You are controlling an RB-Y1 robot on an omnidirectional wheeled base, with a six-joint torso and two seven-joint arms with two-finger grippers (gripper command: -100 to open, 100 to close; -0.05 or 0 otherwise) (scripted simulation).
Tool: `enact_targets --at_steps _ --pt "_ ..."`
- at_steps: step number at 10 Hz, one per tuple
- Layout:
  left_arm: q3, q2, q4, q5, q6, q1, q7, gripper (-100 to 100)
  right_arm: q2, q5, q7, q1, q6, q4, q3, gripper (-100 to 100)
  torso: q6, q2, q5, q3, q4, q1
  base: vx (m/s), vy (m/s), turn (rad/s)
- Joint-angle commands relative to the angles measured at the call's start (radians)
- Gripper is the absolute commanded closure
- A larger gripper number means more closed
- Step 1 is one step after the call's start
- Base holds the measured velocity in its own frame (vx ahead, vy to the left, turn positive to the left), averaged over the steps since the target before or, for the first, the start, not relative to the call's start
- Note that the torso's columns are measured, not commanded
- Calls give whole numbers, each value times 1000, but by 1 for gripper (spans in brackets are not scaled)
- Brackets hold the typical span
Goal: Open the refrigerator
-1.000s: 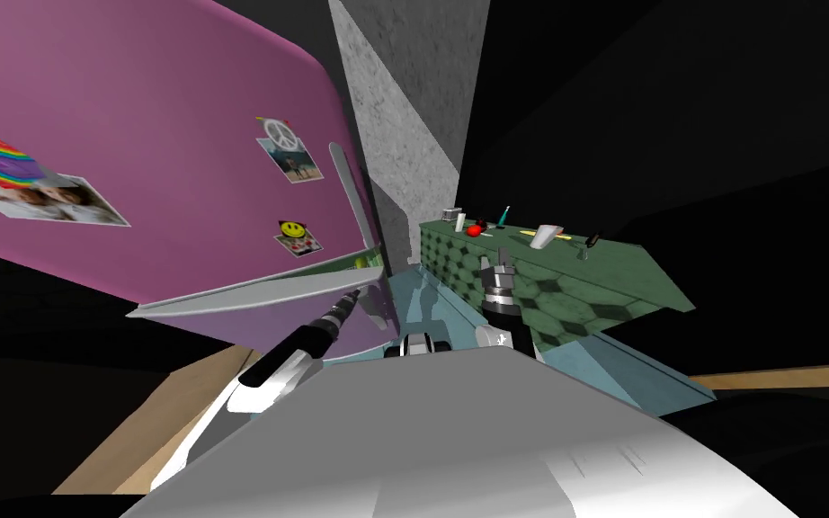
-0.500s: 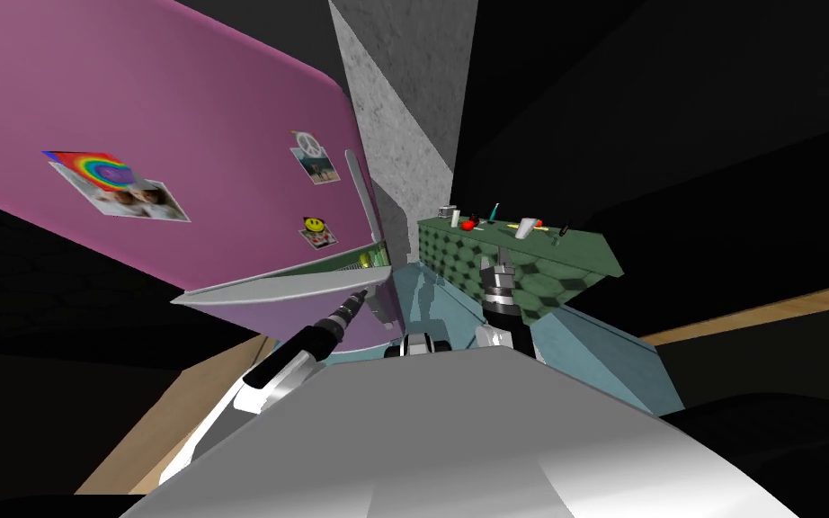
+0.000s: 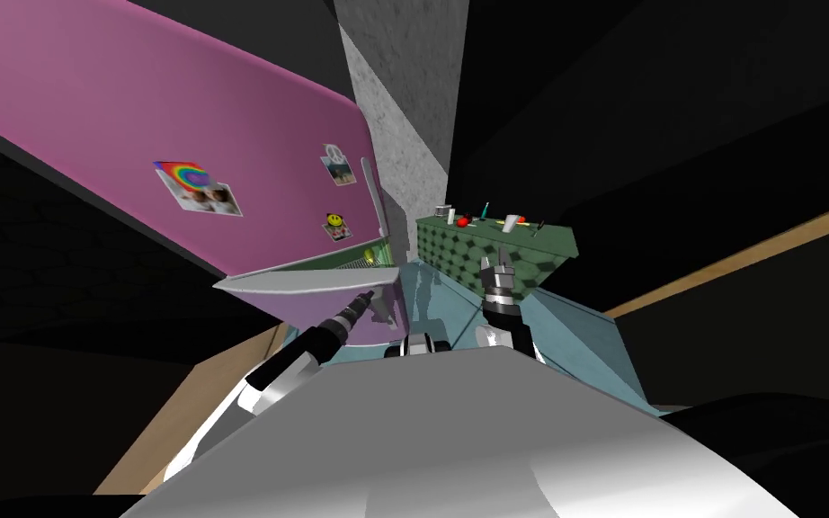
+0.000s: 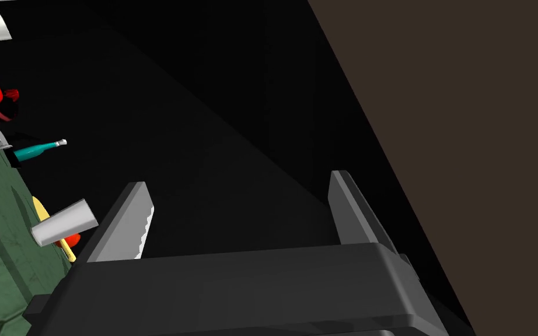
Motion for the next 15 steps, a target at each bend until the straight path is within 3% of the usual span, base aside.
enact_targets --at_steps 1,2,3,8,15 --pt "-35 25 11 14 -1 14 -17 100 0 0 0 0 0 0 0 0 2 2 1 2 -2 -2 -238 154 -56" --pt "-53 39 7 23 -4 15 -25 100 0 0 0 0 0 0 0 0 1 -6 0 -2 -3 -4 -207 120 -65" --pt "-33 28 -5 14 -15 3 -21 100 0 0 0 0 0 0 0 0 4 -7 -1 -4 -4 -9 -113 58 -20" --pt "-103 83 -10 41 -24 -13 -44 100 0 0 0 0 0 0 0 0 -2 2 0 1 2 5 -191 195 -131" --pt "-171 137 -12 67 -35 -28 -66 100 0 0 0 0 0 0 0 0 0 3 0 4 -1 1 -204 170 -121"
